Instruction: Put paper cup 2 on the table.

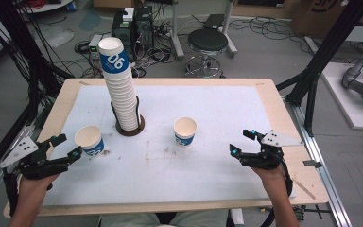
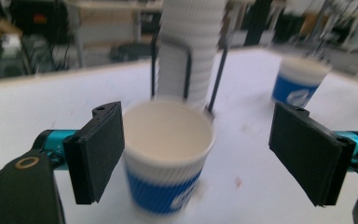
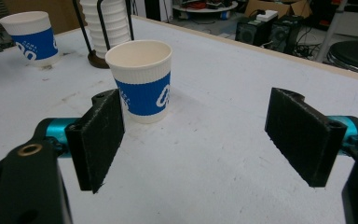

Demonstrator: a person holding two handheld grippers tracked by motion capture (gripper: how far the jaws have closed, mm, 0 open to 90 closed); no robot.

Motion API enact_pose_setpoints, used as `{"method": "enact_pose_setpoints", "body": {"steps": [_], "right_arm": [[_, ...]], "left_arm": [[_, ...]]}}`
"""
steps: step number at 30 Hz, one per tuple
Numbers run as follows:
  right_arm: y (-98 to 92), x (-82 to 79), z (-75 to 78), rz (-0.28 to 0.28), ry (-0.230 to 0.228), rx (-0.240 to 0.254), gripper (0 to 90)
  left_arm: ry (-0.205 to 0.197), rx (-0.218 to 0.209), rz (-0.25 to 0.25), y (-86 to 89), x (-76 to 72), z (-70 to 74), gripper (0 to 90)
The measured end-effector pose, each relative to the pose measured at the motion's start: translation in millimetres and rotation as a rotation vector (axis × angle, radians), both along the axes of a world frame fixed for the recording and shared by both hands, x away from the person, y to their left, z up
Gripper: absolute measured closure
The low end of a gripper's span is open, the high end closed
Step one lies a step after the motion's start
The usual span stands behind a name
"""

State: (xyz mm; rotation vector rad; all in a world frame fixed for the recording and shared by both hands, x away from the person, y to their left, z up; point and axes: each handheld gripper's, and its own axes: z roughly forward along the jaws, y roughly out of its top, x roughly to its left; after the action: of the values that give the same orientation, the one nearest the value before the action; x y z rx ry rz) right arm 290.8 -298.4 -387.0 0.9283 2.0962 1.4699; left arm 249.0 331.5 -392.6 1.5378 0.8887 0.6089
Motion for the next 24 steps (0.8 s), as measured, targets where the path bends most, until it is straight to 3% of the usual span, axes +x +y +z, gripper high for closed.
{"method": "enact_pose_setpoints", "body": {"steps": [2, 5, 15, 24], "right_arm": [[-0.2, 0.2, -0.1, 0.0, -0.002, -0.002, 20.3], [-0.5, -0.1, 0.1, -0.003, -0.002, -0.003, 20.3], [-1.3, 0.5, 0.5, -0.014, -0.007, -0.01, 20.3], [-3.2, 1.8, -1.4, -0.017, -0.011, -0.022, 20.3]], "left_arm": [[-0.039, -0.041, -0.026, -6.1, 0.6, 5.6, 17.2], [-0.072, -0.048, -0.07, -18.5, 5.4, 14.2, 16.9], [-0.09, -0.04, -0.179, -64.2, 33.2, 32.9, 16.9], [-0.111, -0.04, -0.197, -86.5, 41.5, 34.2, 17.0]]}}
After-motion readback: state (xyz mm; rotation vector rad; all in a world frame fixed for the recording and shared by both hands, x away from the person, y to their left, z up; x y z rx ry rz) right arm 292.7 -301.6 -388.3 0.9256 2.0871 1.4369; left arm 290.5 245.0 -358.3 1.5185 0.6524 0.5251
